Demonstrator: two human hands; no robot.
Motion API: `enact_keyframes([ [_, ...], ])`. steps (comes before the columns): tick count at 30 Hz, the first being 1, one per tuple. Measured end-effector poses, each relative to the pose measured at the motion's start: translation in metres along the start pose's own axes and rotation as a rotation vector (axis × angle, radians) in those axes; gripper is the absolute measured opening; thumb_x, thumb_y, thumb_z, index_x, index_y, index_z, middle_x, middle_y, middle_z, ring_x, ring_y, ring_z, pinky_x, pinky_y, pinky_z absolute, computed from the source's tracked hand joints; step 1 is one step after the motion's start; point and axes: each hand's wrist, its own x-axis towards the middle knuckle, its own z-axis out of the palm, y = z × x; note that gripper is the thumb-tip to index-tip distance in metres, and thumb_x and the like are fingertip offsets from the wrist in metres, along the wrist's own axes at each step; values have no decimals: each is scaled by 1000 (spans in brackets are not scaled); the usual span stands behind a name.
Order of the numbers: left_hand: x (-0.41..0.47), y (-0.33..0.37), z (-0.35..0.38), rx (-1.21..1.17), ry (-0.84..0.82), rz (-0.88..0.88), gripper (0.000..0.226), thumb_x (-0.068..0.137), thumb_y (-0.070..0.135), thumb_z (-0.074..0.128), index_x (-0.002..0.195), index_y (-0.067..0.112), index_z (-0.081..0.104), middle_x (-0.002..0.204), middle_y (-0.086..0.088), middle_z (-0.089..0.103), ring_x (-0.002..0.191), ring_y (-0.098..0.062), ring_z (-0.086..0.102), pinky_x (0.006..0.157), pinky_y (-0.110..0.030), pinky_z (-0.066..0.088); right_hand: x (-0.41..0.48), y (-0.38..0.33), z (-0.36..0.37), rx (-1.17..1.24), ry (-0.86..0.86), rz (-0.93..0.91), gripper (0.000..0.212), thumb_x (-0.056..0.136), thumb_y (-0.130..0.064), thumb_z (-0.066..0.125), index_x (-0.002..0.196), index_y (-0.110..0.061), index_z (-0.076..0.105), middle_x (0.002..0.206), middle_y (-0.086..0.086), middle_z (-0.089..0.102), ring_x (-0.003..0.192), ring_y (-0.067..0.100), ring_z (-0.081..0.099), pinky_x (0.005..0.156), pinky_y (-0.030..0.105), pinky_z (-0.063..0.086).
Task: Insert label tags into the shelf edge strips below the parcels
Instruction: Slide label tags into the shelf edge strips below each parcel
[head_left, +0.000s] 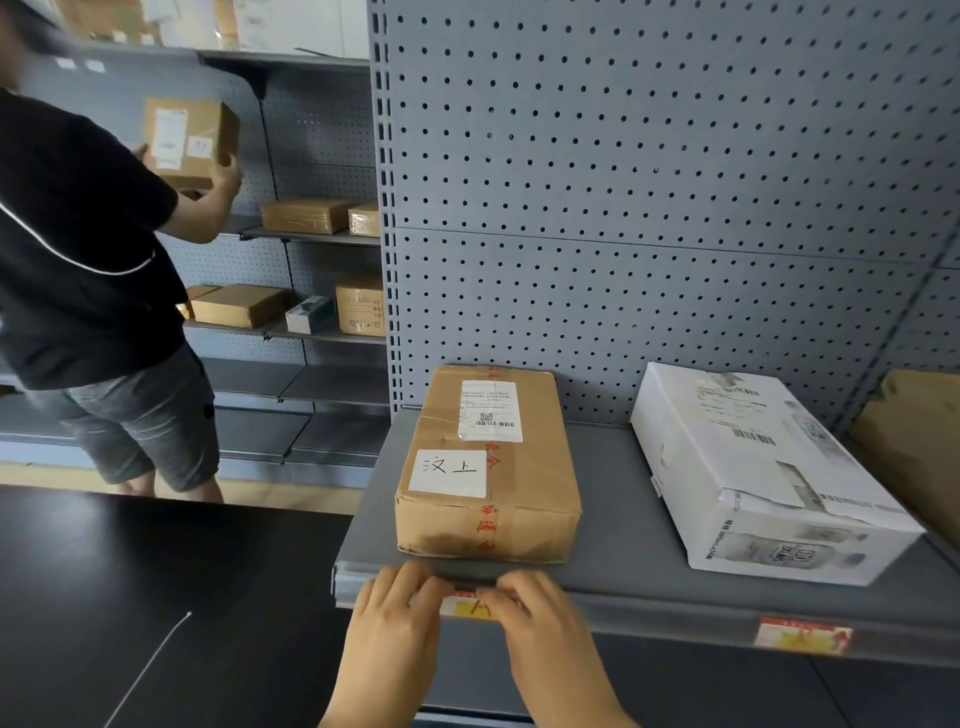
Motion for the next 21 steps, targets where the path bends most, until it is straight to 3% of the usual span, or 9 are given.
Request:
enact_keyframes([
  [9,0,-2,5,-4,35,-21,24,69,12,50,85,28,55,81,5,56,72,-16,44,59,-25,36,4,-1,3,3,71,-22,51,40,-6,86,84,-27,71,82,-9,57,76,9,46,55,18,44],
  [12,-4,3,8,-27,48,-9,52,52,-1,65,95,25,55,88,2,55,77,-18,42,55,-28,42,0,2,9,-14,90,-6,50,45,-5,83,88,-27,71,83,-8,59,76,11,49,56,20,48],
  [17,-12,3,8,-74,75,-31,57,58,1,37,104,31,54,98,7,44,84,-14,45,66,-23,34,-16,-1,24,-116,307,-41,48,66,-2,43,103,-22,65,99,-1,52,86,18,49,77,30,41],
  [19,-12,3,10,-84,87,-34,57,61,4,32,106,31,55,100,8,44,85,-13,45,66,-20,30,-20,-1,30,-144,340,-29,54,63,-2,38,109,-21,59,102,0,49,91,18,48,82,34,38],
  [21,-10,3,10,-87,126,-32,55,63,5,31,105,31,55,100,7,45,84,-13,45,67,-21,37,-22,0,33,-163,331,-20,58,61,-3,38,112,-22,56,104,-1,48,93,18,49,86,36,37],
])
